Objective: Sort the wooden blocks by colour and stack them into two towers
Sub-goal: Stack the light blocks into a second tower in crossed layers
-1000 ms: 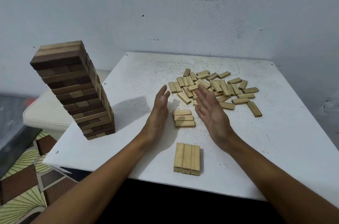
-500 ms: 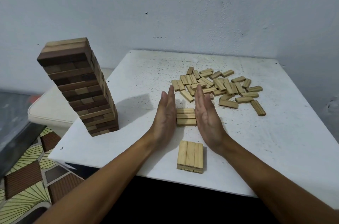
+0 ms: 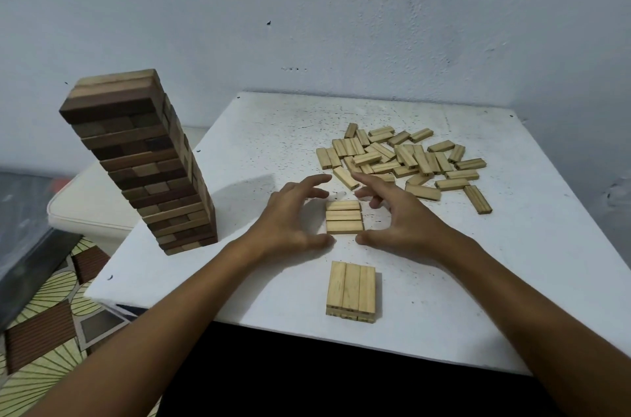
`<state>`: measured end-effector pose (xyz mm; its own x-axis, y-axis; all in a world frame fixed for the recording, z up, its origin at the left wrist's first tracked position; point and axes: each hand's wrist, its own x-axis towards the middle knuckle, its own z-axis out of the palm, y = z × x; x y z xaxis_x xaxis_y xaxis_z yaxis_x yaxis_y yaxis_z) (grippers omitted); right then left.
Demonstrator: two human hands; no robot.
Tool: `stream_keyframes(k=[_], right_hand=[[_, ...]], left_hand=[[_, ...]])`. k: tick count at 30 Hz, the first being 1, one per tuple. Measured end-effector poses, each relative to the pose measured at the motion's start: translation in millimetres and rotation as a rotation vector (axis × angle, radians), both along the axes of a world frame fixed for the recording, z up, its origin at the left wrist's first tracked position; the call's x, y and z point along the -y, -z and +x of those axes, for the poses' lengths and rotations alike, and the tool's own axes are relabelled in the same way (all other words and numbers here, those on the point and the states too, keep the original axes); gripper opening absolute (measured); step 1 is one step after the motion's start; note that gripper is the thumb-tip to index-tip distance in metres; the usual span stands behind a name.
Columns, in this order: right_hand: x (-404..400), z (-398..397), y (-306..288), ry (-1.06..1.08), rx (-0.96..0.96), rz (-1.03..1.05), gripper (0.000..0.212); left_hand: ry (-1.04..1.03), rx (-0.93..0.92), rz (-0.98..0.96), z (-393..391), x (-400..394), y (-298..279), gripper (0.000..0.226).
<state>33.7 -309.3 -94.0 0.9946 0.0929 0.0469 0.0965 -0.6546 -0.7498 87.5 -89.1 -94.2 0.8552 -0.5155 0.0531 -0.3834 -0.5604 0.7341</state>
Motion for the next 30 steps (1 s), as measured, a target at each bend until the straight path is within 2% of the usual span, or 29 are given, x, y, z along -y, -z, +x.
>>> stream_keyframes(k=[21, 27, 30], right_hand=[[-0.6, 6.4, 9.4, 0.018, 0.043, 0.008, 0.093], [-1.8, 4.6, 1.0, -0.001, 0.114, 0.02, 0.093], [-0.6, -1.0, -9.7, 0.009, 0.175, 0.075, 0.089]], left_hand=[[0.009, 0.028, -0.042, 10.1, 2.0, 8.7, 0.081], [0.058, 0.056, -0.078, 14.5, 8.0, -2.2, 0.085], [0.092, 0.071, -0.12, 15.7, 6.4, -13.6, 0.08]])
